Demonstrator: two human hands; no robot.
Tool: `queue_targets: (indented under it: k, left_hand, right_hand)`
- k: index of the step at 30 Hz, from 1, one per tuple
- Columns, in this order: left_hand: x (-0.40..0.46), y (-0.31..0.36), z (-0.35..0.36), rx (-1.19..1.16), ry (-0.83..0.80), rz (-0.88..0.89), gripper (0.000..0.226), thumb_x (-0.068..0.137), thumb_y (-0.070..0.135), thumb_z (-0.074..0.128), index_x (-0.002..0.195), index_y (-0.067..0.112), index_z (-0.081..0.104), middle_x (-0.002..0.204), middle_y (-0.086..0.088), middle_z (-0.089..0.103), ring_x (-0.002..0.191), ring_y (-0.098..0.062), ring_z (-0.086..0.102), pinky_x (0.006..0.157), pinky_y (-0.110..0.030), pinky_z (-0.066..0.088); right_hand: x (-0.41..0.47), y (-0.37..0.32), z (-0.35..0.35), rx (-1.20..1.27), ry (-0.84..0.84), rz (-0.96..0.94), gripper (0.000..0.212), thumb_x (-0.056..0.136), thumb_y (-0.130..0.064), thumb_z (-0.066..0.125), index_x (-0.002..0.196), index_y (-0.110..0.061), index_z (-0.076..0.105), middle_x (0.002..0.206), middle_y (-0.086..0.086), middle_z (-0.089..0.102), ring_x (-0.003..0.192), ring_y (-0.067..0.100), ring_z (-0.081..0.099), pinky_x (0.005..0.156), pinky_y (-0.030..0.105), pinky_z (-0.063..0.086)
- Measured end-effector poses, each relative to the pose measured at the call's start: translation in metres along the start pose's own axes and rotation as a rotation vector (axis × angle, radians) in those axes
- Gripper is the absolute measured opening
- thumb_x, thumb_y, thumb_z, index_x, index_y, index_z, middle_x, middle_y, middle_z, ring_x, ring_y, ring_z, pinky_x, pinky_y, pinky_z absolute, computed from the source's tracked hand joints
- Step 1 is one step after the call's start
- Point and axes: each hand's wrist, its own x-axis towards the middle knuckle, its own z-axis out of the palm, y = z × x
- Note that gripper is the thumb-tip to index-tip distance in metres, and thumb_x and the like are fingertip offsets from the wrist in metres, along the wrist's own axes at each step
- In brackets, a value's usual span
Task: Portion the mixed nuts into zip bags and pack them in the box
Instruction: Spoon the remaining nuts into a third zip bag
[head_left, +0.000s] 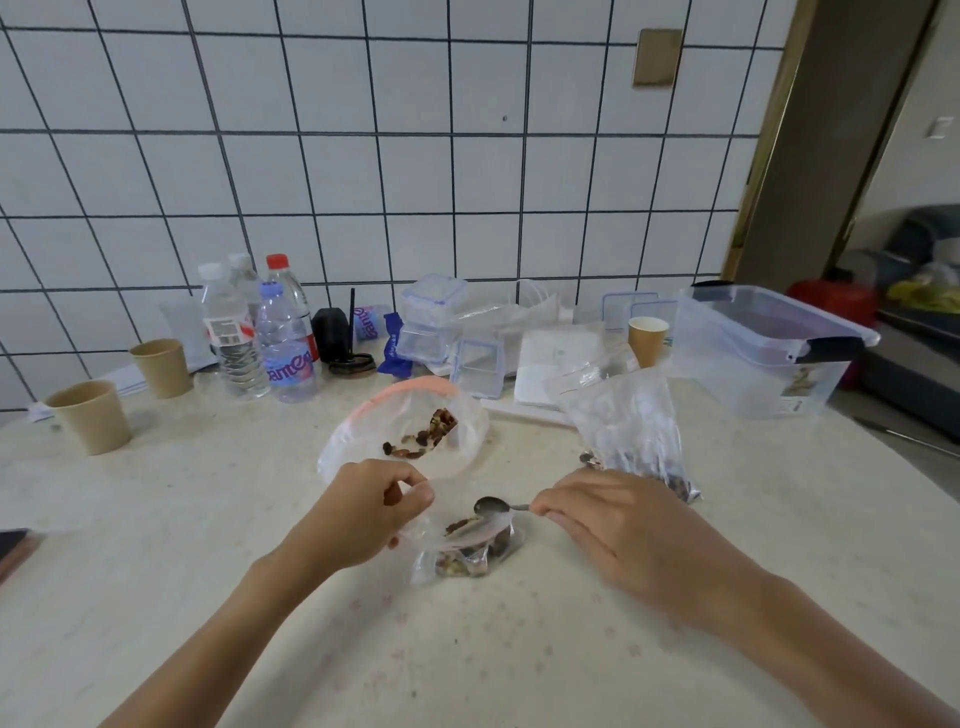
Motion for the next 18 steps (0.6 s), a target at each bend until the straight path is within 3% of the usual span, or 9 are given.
queue_targets:
  k: [3, 5, 6, 8, 10, 12, 15, 18]
  left_hand:
    - [0.003, -0.003, 0.001, 0.026, 0.017, 0.004, 0.016, 0.101, 0.041, 0.061, 0.094, 0.03, 0.071, 0.065, 0.005, 0.073, 0.053, -0.005, 0.068, 0.059, -0.016, 0.044]
    - [0.004, -0.005, -0.001, -0.003, 0.039, 0.005, 0.015, 0.1, 0.042, 0.062, 0.094, 0.033, 0.071, 0.066, 0.008, 0.072, 0.054, -0.007, 0.068, 0.059, -0.016, 0.045]
    - [0.005, -0.007, -0.002, -0.029, 0.06, 0.004, 0.015, 0.099, 0.043, 0.062, 0.093, 0.033, 0.071, 0.068, 0.009, 0.071, 0.055, -0.007, 0.068, 0.06, -0.017, 0.046]
    - [0.006, -0.01, -0.007, -0.068, 0.122, 0.005, 0.014, 0.099, 0.043, 0.062, 0.093, 0.035, 0.071, 0.074, 0.009, 0.071, 0.058, -0.008, 0.069, 0.061, -0.019, 0.049]
    - [0.008, -0.012, -0.012, -0.067, 0.214, 0.019, 0.01, 0.098, 0.042, 0.064, 0.092, 0.037, 0.071, 0.079, 0.01, 0.071, 0.06, -0.008, 0.068, 0.062, -0.023, 0.055]
    - [0.011, -0.014, -0.015, -0.024, 0.351, 0.012, 0.009, 0.094, 0.047, 0.065, 0.092, 0.04, 0.071, 0.08, 0.015, 0.069, 0.061, -0.006, 0.066, 0.063, -0.03, 0.058]
    - [0.018, -0.021, -0.02, 0.098, 0.586, -0.046, 0.022, 0.089, 0.061, 0.066, 0.095, 0.04, 0.066, 0.081, 0.017, 0.064, 0.066, -0.004, 0.061, 0.061, -0.033, 0.057]
    - [0.029, -0.034, -0.02, 0.218, 0.723, -0.062, 0.044, 0.086, 0.062, 0.07, 0.115, 0.031, 0.06, 0.104, 0.007, 0.061, 0.084, -0.012, 0.062, 0.074, -0.038, 0.055]
  right_hand:
    - [0.005, 0.004, 0.002, 0.225, 0.022, 0.187, 0.023, 0.107, -0.035, 0.047, 0.114, -0.033, 0.068, 0.1, -0.017, 0.072, 0.089, 0.004, 0.066, 0.08, 0.026, 0.052]
    - [0.011, 0.007, 0.007, 0.394, 0.058, 0.311, 0.016, 0.105, -0.034, 0.053, 0.108, -0.037, 0.068, 0.098, -0.022, 0.075, 0.068, 0.007, 0.061, 0.067, 0.021, 0.047]
    - [0.014, 0.01, 0.011, 0.507, 0.073, 0.38, 0.015, 0.104, -0.031, 0.056, 0.105, -0.038, 0.069, 0.098, -0.023, 0.076, 0.062, 0.017, 0.059, 0.062, 0.023, 0.046]
    - [0.023, 0.013, 0.017, 0.717, 0.108, 0.492, 0.015, 0.103, -0.026, 0.059, 0.101, -0.034, 0.072, 0.096, -0.014, 0.079, 0.073, 0.028, 0.068, 0.063, 0.029, 0.05]
    - [0.032, 0.017, 0.023, 0.863, 0.15, 0.554, 0.016, 0.103, -0.016, 0.059, 0.101, -0.023, 0.074, 0.093, -0.002, 0.081, 0.088, 0.022, 0.075, 0.066, 0.027, 0.055]
    - [0.042, 0.022, 0.03, 0.971, 0.175, 0.611, 0.015, 0.104, -0.008, 0.058, 0.103, -0.01, 0.073, 0.091, 0.006, 0.081, 0.091, 0.023, 0.077, 0.063, 0.027, 0.057]
    - [0.056, 0.029, 0.044, 1.044, 0.213, 0.684, 0.014, 0.104, -0.007, 0.056, 0.105, -0.005, 0.071, 0.092, 0.009, 0.081, 0.09, 0.025, 0.078, 0.062, 0.03, 0.059]
    - [0.073, 0.035, 0.059, 1.071, 0.229, 0.729, 0.015, 0.105, -0.011, 0.056, 0.105, -0.009, 0.071, 0.093, 0.006, 0.081, 0.091, 0.021, 0.078, 0.065, 0.031, 0.061]
